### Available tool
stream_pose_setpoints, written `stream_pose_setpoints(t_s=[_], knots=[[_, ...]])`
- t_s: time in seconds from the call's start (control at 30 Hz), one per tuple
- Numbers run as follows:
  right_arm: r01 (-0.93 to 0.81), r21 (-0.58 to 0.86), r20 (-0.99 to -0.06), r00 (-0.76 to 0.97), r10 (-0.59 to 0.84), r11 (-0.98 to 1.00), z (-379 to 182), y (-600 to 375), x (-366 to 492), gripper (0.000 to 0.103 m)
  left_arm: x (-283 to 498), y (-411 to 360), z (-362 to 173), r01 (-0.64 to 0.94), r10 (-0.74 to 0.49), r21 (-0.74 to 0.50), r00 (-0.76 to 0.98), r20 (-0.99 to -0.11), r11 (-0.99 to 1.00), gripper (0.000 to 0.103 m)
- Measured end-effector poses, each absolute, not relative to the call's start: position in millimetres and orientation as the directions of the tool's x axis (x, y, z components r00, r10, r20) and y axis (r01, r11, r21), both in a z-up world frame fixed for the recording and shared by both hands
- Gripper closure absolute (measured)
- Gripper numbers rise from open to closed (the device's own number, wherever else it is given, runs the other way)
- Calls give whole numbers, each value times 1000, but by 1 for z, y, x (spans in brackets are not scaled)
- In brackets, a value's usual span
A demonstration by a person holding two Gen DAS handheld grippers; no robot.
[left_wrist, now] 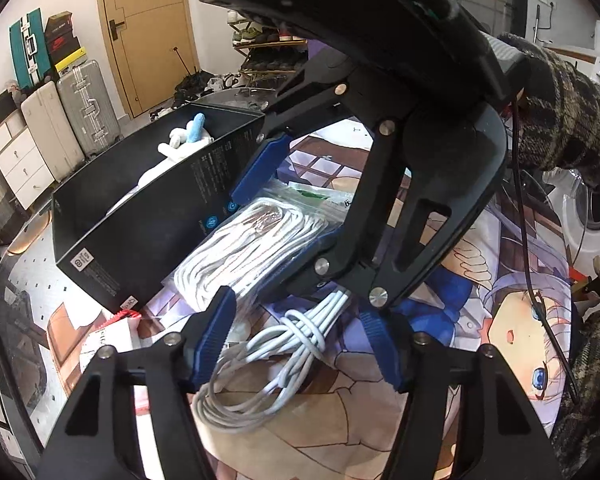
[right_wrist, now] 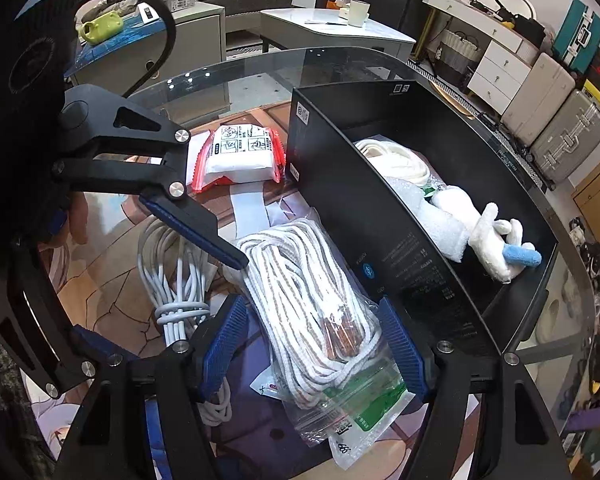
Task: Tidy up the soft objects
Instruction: 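Close the right gripper on the rope zip bag while the left grasps the coiled cable, then lift the rope bag with the right gripper while the left lifts the coiled cable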
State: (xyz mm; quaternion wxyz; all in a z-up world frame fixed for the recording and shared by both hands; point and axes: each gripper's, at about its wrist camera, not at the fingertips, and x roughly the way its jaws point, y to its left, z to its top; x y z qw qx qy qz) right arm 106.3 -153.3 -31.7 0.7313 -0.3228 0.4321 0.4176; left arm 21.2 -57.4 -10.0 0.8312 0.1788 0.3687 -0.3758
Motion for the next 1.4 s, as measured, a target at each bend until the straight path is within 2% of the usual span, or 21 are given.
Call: stream_pose_setpoints(t_s=[0.2, 0.37, 0.6, 0.8, 1.33, 1.4], knots=[[-901, -92, -917, 243, 317, 424, -39, -149, 112, 36, 20, -57, -15, 756, -488, -8, 415, -768, 655, 55], [-898, -60, -925, 215, 314, 436, -42, -150, 119, 40, 18, -56, -16, 747, -489, -23, 411, -769, 664, 57], [-888, -40, -926, 206, 317, 459, -45, -155, 123, 57, 14, -52, -17, 736, -483, -35, 407, -775, 676, 64], [-875, -40, -923, 217, 318, 483, -42, -161, 120, 65, 12, -48, -19, 717, -471, -41, 413, -779, 696, 70], [-817, 24, -884, 251, 393, 576, -14, -196, 111, 69, 10, -26, -17, 578, -393, -44, 495, -775, 815, 73], [-811, 24, -879, 262, 399, 585, -9, -202, 109, 69, 9, -23, -16, 554, -383, -43, 516, -766, 831, 76]])
